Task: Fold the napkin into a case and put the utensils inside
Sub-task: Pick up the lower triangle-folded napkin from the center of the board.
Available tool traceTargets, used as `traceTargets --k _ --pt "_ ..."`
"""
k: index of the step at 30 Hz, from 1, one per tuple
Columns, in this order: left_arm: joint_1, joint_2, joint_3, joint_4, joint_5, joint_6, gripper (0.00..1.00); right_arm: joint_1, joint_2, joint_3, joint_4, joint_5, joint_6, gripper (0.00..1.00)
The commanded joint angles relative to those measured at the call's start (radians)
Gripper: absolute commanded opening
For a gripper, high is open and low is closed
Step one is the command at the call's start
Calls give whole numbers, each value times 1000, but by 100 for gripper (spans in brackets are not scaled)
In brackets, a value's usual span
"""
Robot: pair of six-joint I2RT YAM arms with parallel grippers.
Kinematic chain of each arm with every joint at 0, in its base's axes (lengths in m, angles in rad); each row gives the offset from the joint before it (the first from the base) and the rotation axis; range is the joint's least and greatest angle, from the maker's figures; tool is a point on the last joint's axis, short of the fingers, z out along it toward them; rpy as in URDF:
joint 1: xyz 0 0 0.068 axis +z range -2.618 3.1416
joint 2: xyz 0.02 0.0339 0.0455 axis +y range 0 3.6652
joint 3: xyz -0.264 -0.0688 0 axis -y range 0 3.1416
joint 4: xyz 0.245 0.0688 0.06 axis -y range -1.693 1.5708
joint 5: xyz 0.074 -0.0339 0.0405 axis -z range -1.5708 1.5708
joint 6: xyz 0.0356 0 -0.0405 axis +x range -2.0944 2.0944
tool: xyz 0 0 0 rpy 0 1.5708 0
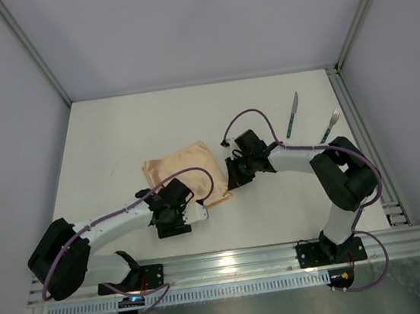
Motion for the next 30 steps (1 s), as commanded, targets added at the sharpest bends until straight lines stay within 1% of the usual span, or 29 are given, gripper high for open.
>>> traceTargets --k 1,6,11,15,18,19,20,23,27,30 --pt "-4 20 -30 70 -47 9 67 -4 -16 15 -3 -7 -11 9" --pt "-4 35 -47 95 -60 22 63 -5 -12 15 2 -13 -13 9" --pt "-4 40 -46 113 -28 15 55 -4 -13 11 7 -15 -13 9" --pt "-4 41 -47 124 -22 11 51 -5 -18 6 5 -15 -16 9" --pt "-4 41 -46 131 -14 8 52 -4 -16 5 8 -18 -13 9" --pt "-4 41 -43 133 -10 5 55 -4 -16 5 11 -20 -11 9" --pt "-6 41 -40 139 -8 0 61 -5 -18 5 10 -21 -11 9" --pt "-8 46 -29 150 -4 -3 63 -4 -19 -1 17 -21 -8 9" --pt "-9 64 -24 159 -13 0 63 -4 -18 -6 19 -21 -7 9" --pt "-9 72 -27 165 -17 2 58 -4 -19 -6 20 -21 -10 9"
